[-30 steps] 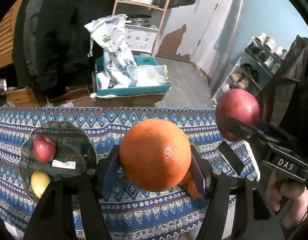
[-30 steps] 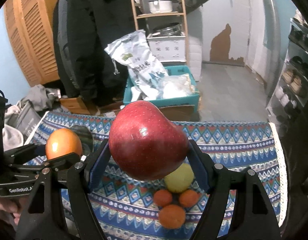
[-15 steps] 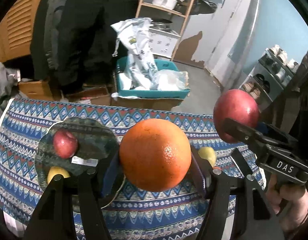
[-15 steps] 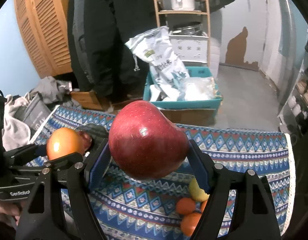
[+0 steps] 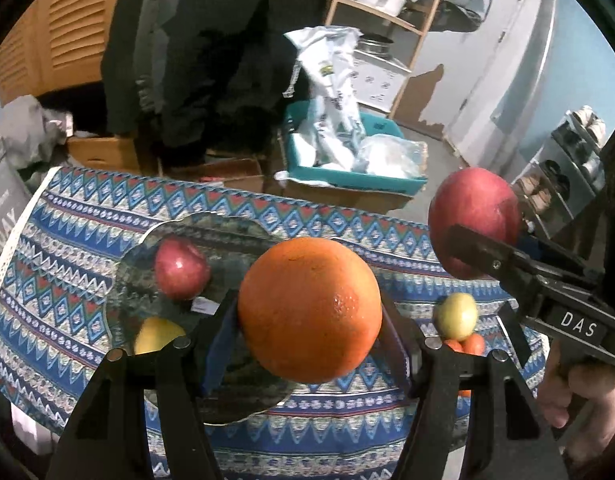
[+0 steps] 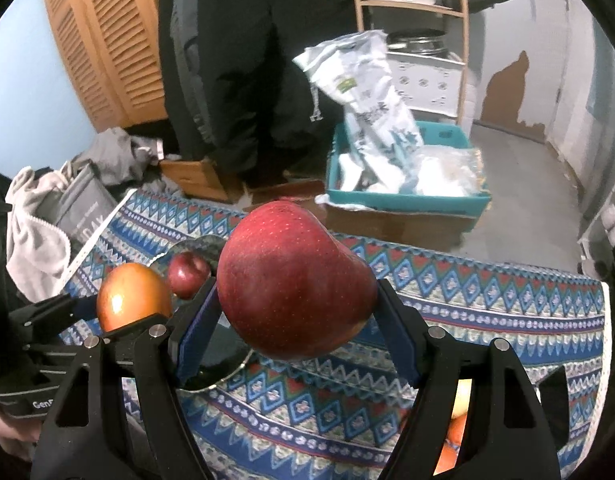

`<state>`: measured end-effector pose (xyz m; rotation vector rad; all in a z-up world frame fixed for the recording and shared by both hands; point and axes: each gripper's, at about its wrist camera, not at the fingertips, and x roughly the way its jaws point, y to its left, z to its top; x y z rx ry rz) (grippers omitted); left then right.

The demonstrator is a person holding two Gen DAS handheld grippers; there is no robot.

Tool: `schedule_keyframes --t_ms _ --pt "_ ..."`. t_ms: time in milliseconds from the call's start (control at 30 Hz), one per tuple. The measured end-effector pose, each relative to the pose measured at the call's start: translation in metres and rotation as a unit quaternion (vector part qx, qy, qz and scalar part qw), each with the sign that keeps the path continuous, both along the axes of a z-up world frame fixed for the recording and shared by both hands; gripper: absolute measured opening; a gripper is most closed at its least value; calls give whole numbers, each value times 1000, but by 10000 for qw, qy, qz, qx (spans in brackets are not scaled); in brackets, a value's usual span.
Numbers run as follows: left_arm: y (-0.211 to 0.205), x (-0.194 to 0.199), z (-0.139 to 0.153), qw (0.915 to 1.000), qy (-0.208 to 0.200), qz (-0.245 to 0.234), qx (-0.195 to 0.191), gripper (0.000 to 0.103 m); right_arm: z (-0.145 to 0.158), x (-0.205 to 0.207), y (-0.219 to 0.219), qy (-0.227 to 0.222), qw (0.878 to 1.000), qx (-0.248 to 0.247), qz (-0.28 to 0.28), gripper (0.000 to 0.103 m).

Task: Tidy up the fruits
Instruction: 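Lower the orange onto the glass plate with the left tool while the right tool releases the apple there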

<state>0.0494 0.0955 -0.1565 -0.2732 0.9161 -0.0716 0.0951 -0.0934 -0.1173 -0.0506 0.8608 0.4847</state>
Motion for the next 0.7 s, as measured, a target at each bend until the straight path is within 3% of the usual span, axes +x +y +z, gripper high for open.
schedule_keyframes --t_ms 267,700 --pt "25 4 -28 9994 263 219 103 67 -20 12 39 206 9993 -134 278 75" --pt "41 14 -81 9951 913 337 148 67 -79 30 83 867 9937 -305 647 75"
